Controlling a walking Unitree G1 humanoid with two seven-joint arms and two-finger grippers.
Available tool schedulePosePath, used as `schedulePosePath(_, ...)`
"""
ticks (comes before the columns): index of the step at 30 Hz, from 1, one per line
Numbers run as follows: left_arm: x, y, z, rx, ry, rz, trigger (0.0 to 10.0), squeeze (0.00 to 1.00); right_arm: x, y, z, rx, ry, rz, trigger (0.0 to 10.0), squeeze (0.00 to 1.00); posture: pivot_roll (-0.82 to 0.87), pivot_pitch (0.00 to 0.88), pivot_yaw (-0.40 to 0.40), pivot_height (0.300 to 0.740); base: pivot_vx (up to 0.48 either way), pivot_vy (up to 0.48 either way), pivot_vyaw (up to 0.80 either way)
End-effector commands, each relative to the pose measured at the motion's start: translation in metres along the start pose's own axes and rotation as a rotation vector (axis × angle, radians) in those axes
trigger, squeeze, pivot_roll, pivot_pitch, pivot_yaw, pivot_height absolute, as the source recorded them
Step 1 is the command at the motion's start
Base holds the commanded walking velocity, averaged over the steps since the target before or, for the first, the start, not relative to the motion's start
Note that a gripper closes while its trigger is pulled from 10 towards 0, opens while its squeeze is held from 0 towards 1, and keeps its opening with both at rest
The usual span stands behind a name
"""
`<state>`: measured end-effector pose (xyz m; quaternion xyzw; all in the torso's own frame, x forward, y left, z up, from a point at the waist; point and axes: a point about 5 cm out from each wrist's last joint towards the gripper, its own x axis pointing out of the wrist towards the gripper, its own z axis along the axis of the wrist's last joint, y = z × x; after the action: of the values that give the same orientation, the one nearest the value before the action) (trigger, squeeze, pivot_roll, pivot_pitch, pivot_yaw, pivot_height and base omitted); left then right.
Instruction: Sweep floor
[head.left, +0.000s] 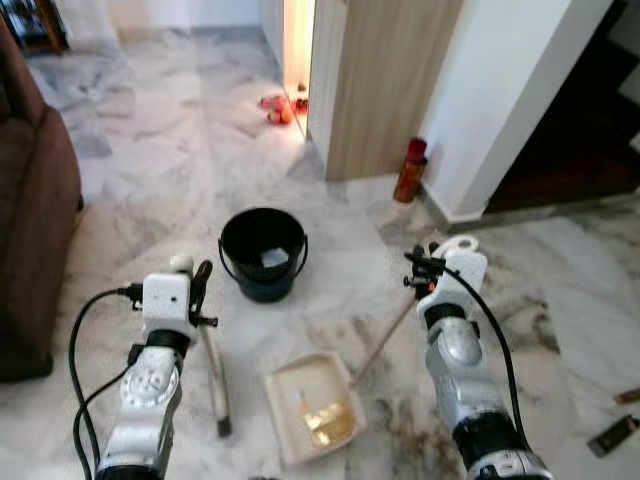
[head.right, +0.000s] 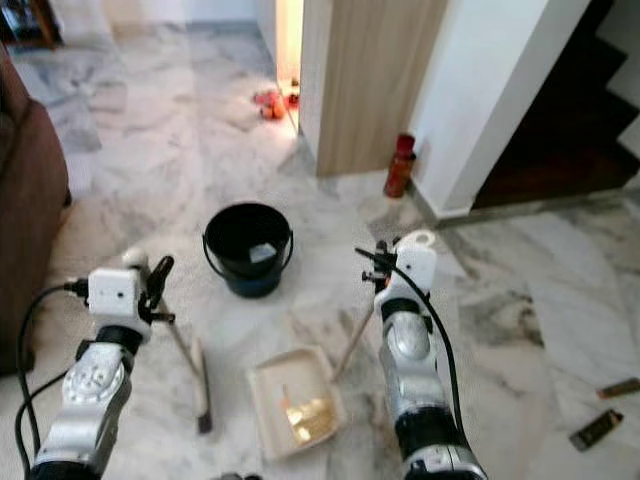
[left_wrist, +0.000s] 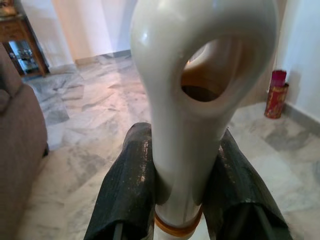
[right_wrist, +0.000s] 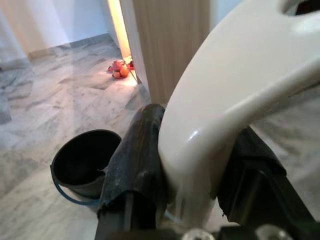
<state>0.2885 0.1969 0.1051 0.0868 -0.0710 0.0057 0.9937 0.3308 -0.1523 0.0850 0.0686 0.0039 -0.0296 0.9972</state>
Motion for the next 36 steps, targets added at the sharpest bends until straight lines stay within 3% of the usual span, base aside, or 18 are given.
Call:
schedulePosePath(1,0.0033,-0.0049,0.0073,-0.017,-0.036,-0.012,10.0,0.00,0.0036,-0.0051,0.0114,-0.024,-0.043,-0.005,10.0,0.00,0.05,0.049,-0.057,0.740,0.244,0.000,0.00)
schedulePosePath(17,0.0036,-0.0064,0.0071,-0.018,-0.035,-0.013,10.0,0.00,0.0034,0.0017,0.0124,-0.022,-0.054,0.049,10.0,0.00,0.05,0.046,-0.059,0.740,0.253,0.000,0.52)
schedulePosePath(36,0.0031,-0.0059,0.0065,-0.017,-0.033,-0.011,10.0,0.00,0.0030,0.0027,0.0112,0.003,-0.049,0.056,10.0,0.00,0.05,0.047,-0.062,0.740,0.262,0.000,0.00)
